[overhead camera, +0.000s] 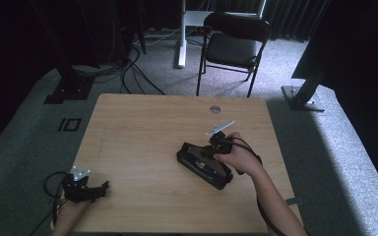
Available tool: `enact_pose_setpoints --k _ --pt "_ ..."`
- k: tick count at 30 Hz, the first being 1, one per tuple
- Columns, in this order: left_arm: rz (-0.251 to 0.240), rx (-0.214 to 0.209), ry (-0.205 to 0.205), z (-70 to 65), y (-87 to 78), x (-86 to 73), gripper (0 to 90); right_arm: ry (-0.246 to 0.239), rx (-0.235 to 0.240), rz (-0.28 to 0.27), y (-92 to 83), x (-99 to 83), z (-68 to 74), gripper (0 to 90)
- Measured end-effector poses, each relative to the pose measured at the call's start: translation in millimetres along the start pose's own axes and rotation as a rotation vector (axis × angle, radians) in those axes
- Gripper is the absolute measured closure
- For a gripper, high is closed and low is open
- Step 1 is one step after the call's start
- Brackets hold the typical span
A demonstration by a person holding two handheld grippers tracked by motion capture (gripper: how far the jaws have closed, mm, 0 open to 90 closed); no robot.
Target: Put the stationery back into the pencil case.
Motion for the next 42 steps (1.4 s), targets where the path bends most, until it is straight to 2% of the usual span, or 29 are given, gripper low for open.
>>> enact_pose_setpoints --k 6,7,9,17,23,33,42 --pt "0.0 0.0 0.0 0.0 0.0 0.0 0.9 -0.001 0.009 -0.029 -3.4 0.8 -1.3 68.2" --pt "0.0 0.0 0.0 0.0 0.0 0.0 0.9 0.005 0.011 -0.043 -3.1 1.6 -2.1 64.2" --pt "0.0 0.0 0.0 0.0 0.0 0.0 0.9 0.014 0.008 -0.061 -2.9 2.6 -2.8 61.8" --pt "0.0 0.0 0.0 0.0 0.0 0.0 0.9 0.031 0.02 -0.079 -1.4 4.4 -2.3 53.6" --pt "0.0 0.0 0.0 0.0 0.0 0.0 0.9 0.051 0.031 -0.092 -0.8 3.9 -1.7 51.4" --pt "0.0 0.0 0.0 0.0 0.0 0.0 0.9 0.059 -0.018 -0.119 -4.6 -2.5 -11.5 47.8" --pt "0.0 0.0 0.0 0.0 0.0 0.0 0.9 0.131 -0.033 -0.166 -5.6 -10.2 -23.5 45.6"
Point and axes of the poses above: each handheld gripper's, and its own axes: y roughly forward along the jaws, x roughly out of its top, z roughly to its left, the point moved 2 cm from there along y, roughly forward along the jaws, and after that the axes turned 13 degrees about z, right-handed, at the moved point
